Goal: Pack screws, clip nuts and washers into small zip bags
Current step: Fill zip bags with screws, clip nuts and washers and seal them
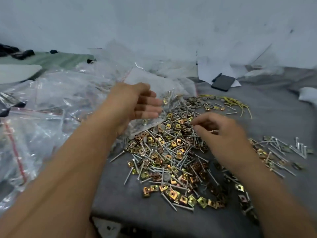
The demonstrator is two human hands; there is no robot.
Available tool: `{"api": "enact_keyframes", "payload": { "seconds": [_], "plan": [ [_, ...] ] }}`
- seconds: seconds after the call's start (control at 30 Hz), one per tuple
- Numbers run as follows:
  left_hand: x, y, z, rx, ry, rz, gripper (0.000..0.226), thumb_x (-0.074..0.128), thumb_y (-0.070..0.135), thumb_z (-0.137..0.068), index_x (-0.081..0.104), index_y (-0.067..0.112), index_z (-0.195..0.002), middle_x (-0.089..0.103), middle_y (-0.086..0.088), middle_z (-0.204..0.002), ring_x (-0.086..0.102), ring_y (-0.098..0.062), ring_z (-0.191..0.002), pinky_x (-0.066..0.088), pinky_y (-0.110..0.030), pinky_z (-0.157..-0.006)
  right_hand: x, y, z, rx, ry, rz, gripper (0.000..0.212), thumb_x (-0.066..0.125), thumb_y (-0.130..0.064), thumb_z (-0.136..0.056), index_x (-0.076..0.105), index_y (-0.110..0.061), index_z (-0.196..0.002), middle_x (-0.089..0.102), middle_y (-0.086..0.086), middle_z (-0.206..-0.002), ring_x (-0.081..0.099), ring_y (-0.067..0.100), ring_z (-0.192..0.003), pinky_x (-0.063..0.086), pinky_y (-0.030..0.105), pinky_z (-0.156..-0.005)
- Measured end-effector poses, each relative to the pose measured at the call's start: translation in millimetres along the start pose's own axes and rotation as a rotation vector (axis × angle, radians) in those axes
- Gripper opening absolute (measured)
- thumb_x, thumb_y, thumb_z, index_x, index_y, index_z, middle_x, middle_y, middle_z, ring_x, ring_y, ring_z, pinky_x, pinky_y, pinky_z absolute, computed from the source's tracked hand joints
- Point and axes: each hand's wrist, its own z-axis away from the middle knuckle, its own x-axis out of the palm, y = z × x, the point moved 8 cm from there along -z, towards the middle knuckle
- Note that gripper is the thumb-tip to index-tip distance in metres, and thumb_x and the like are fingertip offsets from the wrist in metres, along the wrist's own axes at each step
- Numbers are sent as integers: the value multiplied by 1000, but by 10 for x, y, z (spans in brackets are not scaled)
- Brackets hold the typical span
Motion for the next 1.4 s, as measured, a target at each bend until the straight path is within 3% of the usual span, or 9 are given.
{"api": "enact_keyframes", "payload": {
  "seconds": [0.1,0.27,0.33,0.43,0.7,0.87,1.13,1.27,1.4],
  "plan": [
    [56,-42,107,117,-3,-479,23,63,18,-105,75,2,-95,80,-13,-80,78,-28,-67,60,-30,-54,73,-12,31,-28,-51,71,16,73,-22,-95,75,-38,-99,72,-20,-98,65,-5,-92,52,21,-81],
    [41,61,199,259,39,-921,14,75,25,-96,77,26,-83,77,9,-69,74,-11,-59,57,-26,-60,140,-60,36,-71,-77,161,16,75,-22,-94,75,-36,-103,68,-19,-101,63,-3,-94,53,22,-84],
    [21,47,231,254,31,-965,12,77,32,-95,77,29,-83,77,11,-71,72,-6,-59,58,-26,-66,171,-65,39,-71,-93,171,15,76,-23,-94,75,-35,-103,68,-18,-103,63,0,-96,52,22,-84],
    [-25,29,268,247,43,-905,11,77,35,-94,77,30,-84,77,13,-74,73,-4,-63,49,-21,-57,175,-51,36,-60,-88,168,14,76,-24,-94,75,-33,-103,68,-16,-104,63,1,-96,50,21,-83],
    [54,-84,201,199,-14,-1084,12,83,25,-89,80,34,-81,75,17,-74,67,9,-64,45,-15,-58,175,-35,34,-28,-83,129,15,76,-22,-94,75,-34,-104,68,-17,-102,62,-5,-94,46,10,-77],
    [125,-142,200,186,-56,-1204,13,86,28,-86,79,38,-83,74,18,-82,71,-6,-83,59,-32,-81,168,-24,41,-23,-83,116,15,75,-22,-95,74,-35,-103,68,-18,-102,63,-4,-94,49,15,-79],
    [22,-146,86,185,62,-1513,26,68,35,-100,73,43,-125,75,3,-119,69,-24,-104,60,-49,-94,185,-9,39,-27,-117,212,18,74,-20,-95,73,-32,-108,66,-16,-107,60,-3,-96,46,10,-82],
    [0,-57,31,239,165,-1489,12,69,42,-101,75,35,-109,73,2,-103,70,-24,-89,62,-47,-86,219,-157,69,-153,-114,299,26,70,-28,-98,68,-34,-123,61,-16,-125,54,5,-116,44,26,-102],
    [-113,121,10,329,346,-1389,8,75,21,-91,72,22,-98,71,-6,-98,67,-31,-89,55,-39,-74,505,-346,148,-328,-314,419,40,53,-42,-104,54,-43,-144,45,-26,-152,32,4,-144,26,40,-121]
  ]
}}
